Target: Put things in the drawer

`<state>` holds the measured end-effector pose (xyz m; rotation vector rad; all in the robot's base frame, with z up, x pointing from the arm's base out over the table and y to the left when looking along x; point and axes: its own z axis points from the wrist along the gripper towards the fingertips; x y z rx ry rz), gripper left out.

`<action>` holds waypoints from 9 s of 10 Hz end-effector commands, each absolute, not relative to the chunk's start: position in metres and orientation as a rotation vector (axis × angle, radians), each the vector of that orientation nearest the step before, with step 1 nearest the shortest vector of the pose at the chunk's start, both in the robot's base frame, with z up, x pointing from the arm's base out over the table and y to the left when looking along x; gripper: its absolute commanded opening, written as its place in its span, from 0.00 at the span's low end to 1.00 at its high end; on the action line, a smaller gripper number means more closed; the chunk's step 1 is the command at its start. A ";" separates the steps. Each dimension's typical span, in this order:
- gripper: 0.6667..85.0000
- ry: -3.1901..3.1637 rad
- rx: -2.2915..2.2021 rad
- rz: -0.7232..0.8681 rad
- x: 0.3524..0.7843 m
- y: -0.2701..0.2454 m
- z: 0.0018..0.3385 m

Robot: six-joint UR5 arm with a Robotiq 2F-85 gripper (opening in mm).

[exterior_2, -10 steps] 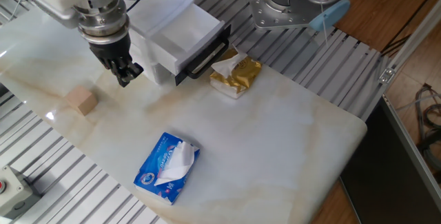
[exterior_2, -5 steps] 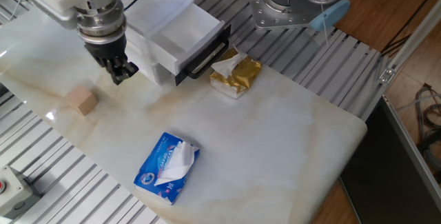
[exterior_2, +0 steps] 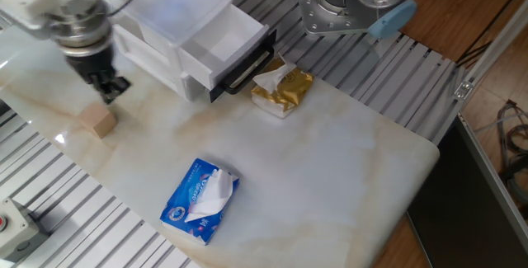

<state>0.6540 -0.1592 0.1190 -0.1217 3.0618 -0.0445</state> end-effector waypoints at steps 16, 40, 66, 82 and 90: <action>0.00 3.051 0.357 0.066 0.683 -0.183 0.093; 0.60 2.982 -0.100 0.096 0.670 -0.192 0.073; 0.73 2.904 -0.150 0.167 0.678 -0.191 0.038; 0.00 3.018 0.230 0.031 0.667 -0.200 0.106; 0.00 2.982 0.305 0.058 0.645 -0.115 0.201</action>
